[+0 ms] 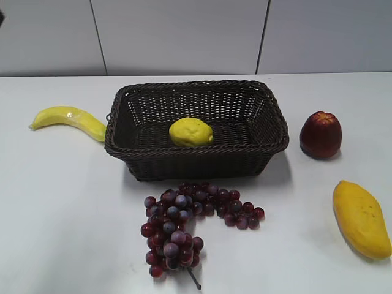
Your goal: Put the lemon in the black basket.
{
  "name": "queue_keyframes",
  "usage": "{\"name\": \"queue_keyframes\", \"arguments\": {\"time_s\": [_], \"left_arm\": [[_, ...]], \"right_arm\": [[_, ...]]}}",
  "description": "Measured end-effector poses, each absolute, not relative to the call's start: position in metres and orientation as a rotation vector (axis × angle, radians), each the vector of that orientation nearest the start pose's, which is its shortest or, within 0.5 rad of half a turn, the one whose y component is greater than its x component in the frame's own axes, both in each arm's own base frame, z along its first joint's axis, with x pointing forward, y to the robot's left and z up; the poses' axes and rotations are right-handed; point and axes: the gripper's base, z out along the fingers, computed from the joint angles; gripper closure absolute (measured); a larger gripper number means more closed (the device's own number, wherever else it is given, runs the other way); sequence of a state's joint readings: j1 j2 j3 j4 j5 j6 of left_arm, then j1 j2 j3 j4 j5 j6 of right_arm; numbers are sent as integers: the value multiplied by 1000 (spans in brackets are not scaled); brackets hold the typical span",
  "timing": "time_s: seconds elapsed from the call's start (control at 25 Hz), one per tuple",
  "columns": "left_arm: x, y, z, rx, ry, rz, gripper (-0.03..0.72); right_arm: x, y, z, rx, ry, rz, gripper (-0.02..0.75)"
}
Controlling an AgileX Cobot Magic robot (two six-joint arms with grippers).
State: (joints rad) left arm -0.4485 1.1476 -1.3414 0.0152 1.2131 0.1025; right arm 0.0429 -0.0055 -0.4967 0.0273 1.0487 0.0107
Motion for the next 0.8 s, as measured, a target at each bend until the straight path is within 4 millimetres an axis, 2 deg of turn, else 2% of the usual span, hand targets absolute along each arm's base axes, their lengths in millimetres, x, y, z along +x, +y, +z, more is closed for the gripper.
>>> {"name": "queue_keyframes", "arguments": {"time_s": [0.2, 0.4, 0.52, 0.68, 0.8], "left_arm": [[137, -57, 381, 634, 2455, -95, 98], [87, -35, 327, 633, 2512, -95, 99], [61, -25, 302, 624, 2496, -112, 99], [39, -16, 274, 616, 2462, -118, 99], [33, -15, 269, 590, 2364, -146, 99]], "right_arm": [[-5, 2, 277, -34, 2030, 66, 186], [-5, 2, 277, -34, 2030, 66, 186], [-5, 2, 277, -34, 2030, 66, 186], [-5, 2, 277, -34, 2030, 66, 186], [-5, 2, 277, -34, 2030, 66, 186]]}}
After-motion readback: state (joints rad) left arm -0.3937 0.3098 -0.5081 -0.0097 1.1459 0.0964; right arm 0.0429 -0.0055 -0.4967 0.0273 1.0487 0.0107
